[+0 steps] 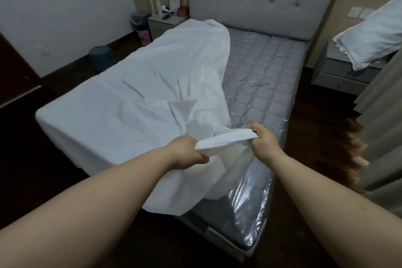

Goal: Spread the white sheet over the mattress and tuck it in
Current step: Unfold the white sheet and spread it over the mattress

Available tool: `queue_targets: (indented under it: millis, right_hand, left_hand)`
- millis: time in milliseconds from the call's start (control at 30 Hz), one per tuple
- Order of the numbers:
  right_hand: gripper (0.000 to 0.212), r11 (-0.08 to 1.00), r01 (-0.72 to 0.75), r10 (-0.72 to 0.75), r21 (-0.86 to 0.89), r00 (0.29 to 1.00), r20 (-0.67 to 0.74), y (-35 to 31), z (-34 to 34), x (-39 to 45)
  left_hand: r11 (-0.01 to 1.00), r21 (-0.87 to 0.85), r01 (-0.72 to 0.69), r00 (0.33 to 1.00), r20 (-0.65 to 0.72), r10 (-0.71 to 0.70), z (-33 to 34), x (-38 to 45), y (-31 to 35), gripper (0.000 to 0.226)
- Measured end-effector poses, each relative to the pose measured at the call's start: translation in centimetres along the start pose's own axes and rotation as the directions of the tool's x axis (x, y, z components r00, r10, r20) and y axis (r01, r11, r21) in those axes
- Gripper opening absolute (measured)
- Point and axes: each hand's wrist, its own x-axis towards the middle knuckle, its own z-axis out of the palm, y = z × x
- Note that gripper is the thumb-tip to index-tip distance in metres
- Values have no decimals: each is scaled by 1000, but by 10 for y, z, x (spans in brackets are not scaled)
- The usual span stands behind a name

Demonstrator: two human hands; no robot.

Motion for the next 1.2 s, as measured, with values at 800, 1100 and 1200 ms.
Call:
queue_targets:
  millis: [800,1100,1200]
  right_hand:
    - [36,457,187,325,-869,875,359,148,-159,-112]
    - [22,667,103,503,-738,667,549,162,-67,-192]
    - [47,767,53,499,-640,577,646,142,-62,-191]
  left_hand:
    - [957,215,197,980,-47,-191,153,-71,36,23]
    - [883,259,391,887,151,-436,228,-131,-12,43]
    - [903,230,364,896,179,-407,225,-135,-1,44]
